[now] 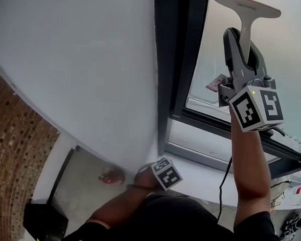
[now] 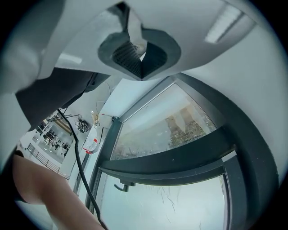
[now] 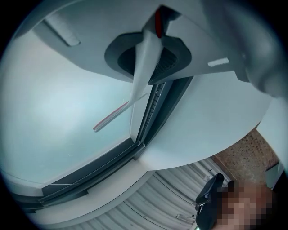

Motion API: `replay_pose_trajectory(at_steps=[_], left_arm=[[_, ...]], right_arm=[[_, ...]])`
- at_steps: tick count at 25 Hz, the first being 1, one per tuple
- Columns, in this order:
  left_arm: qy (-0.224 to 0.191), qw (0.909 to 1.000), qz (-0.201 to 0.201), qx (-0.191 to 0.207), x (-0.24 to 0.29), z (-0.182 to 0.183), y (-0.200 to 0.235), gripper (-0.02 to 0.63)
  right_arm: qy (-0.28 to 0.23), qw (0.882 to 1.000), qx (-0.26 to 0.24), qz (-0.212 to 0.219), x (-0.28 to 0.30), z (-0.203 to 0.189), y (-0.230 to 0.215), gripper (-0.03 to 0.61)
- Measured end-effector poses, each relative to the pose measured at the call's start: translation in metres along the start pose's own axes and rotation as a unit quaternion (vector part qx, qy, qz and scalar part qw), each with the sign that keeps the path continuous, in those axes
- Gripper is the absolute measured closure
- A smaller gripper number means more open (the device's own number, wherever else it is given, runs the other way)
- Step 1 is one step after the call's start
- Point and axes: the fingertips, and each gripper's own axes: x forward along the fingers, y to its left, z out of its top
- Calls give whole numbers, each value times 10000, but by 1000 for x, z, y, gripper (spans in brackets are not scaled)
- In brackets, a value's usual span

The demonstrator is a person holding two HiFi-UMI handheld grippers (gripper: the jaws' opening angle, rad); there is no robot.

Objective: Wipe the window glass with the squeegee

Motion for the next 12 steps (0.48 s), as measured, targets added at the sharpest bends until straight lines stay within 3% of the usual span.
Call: replay_pose_trajectory(at_steps=[4, 12], left_arm=[[41, 10000, -33, -20, 1, -1, -2, 612], [187, 9997, -97, 105, 10, -2, -4, 612]], right_arm=[[175, 9996, 166, -124, 4, -15, -12, 526], [780, 9952, 582, -132, -31, -91, -4, 541]])
